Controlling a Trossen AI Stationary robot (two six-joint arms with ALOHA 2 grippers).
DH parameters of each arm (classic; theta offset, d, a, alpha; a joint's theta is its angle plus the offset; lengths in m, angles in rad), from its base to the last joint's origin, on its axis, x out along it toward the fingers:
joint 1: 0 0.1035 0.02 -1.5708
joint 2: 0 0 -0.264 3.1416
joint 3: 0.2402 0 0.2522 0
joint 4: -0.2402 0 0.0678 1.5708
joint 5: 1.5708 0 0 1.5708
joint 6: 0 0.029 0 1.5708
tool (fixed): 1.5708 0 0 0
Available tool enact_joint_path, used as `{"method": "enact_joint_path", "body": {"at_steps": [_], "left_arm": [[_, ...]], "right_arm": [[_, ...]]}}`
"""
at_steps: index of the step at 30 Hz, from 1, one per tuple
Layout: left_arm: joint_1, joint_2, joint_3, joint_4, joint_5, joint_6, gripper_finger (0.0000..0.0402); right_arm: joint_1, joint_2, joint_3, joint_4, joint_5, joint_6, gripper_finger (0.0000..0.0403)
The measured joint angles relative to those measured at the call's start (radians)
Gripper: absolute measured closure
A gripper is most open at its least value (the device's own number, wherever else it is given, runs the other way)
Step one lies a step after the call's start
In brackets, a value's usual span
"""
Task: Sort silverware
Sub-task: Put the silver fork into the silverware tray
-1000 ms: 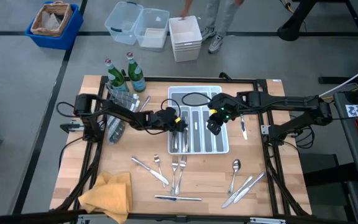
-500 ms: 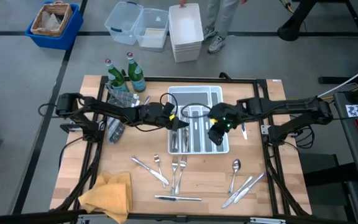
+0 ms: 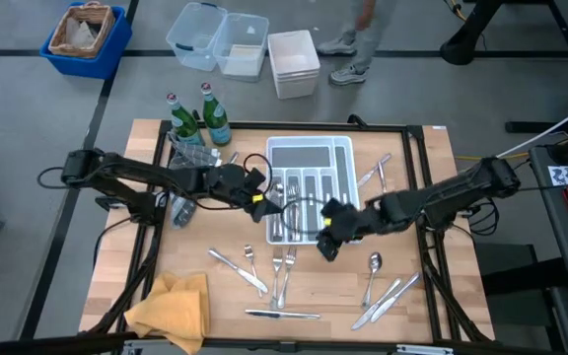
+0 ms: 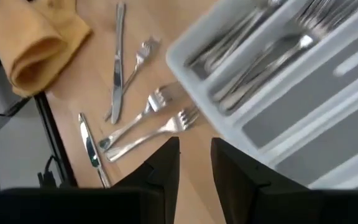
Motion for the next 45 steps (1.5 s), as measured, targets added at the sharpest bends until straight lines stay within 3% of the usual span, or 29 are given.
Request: {"method": "enact_joint_path", "body": {"at_steps": [11,23,45], "left_arm": [[-0.044,-0.106,0.000,-0.272,-0.003,0.101,0.0361],[-0.108,-0.109,-0.001,-0.399,-0.003,0.110,0.0361],[-0.198,-0.108,0.000,-0.444,-0.004,0.134,0.0361]], "right_arm": [[0.129,0.249,-0.011,0.196,0.115,0.178,0.0307],[0.131,0.475,-0.011,0.363,0.215,0.321,0.0307],[0.133,0.520,-0.008,0.392,0.415,0.347,0.0307]]}}
